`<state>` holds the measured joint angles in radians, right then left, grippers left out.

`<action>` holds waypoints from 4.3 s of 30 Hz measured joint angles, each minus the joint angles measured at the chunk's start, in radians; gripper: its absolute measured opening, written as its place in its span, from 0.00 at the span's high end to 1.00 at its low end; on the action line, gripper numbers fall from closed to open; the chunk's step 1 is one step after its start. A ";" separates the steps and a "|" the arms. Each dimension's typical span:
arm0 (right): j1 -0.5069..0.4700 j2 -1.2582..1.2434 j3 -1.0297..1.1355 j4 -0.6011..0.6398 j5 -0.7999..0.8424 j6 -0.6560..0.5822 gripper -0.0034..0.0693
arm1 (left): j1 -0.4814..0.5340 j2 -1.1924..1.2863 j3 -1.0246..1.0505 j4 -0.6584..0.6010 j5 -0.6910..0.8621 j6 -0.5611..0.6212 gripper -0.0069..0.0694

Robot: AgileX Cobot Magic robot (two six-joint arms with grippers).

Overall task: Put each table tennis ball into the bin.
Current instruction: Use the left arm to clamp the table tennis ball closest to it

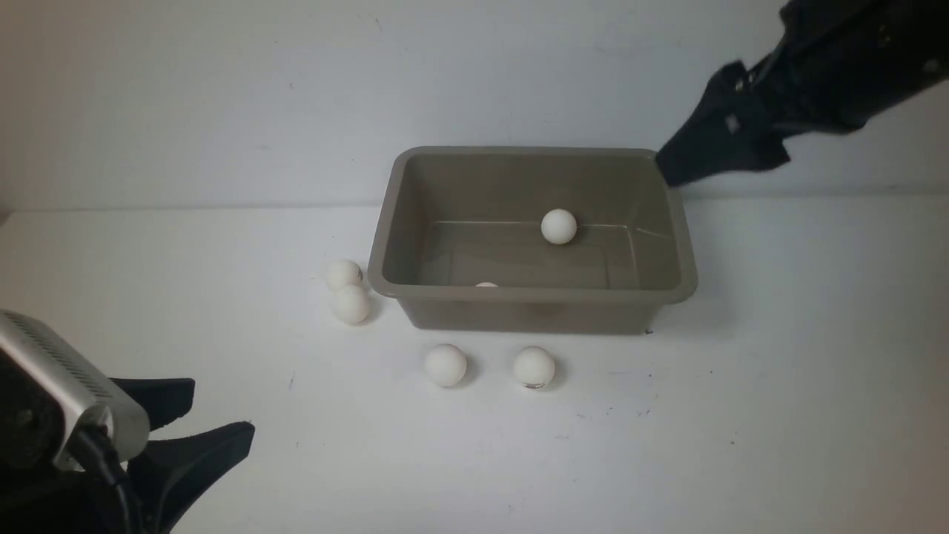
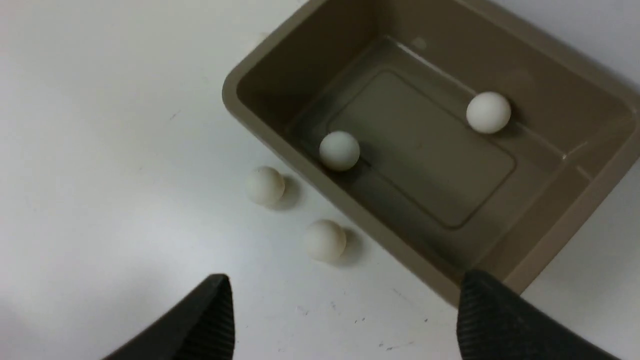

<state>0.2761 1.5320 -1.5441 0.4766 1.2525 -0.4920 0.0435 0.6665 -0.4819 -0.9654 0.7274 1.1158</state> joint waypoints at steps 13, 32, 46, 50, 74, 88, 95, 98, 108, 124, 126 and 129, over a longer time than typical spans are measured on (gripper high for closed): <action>0.266 0.000 0.388 -0.064 -0.457 0.028 0.21 | 0.000 0.000 0.000 0.000 0.000 0.000 0.39; 0.266 0.182 0.466 -0.072 -0.758 0.038 0.21 | 0.000 0.000 0.000 0.000 -0.001 0.006 0.39; 0.266 0.281 0.466 0.084 -0.867 -0.128 0.21 | 0.000 0.000 0.000 0.000 -0.001 0.006 0.39; 0.266 0.302 0.466 0.150 -0.878 -0.179 0.21 | 0.000 0.000 0.000 0.000 -0.001 0.006 0.39; 0.266 0.376 0.445 0.468 -0.959 -0.462 0.21 | 0.000 0.000 0.000 0.000 -0.001 0.007 0.39; 0.266 0.402 0.413 0.489 -0.893 -0.470 0.21 | 0.000 0.000 0.000 0.000 -0.001 0.007 0.39; 0.266 0.433 0.413 0.489 -0.896 -0.470 0.21 | 0.000 0.000 0.000 0.000 -0.001 0.007 0.39; 0.266 0.443 0.413 0.489 -0.898 -0.470 0.21 | 0.000 0.000 0.000 0.000 -0.001 0.007 0.39; 0.266 0.446 0.413 0.492 -0.898 -0.474 0.21 | 0.000 0.000 0.000 0.000 -0.017 0.016 0.39; 0.266 0.280 0.413 0.386 -0.773 -0.430 0.21 | 0.000 0.002 0.000 0.000 -0.022 0.034 0.39; 0.266 0.242 0.413 0.353 -0.759 -0.397 0.21 | 0.000 0.007 0.000 0.000 -0.017 0.034 0.39; 0.266 0.172 0.413 0.281 -0.748 -0.331 0.21 | 0.000 0.049 0.000 -0.001 0.011 0.034 0.39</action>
<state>0.5423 1.7039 -1.1309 0.7571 0.5042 -0.8226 0.0435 0.7155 -0.4819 -0.9663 0.7381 1.1494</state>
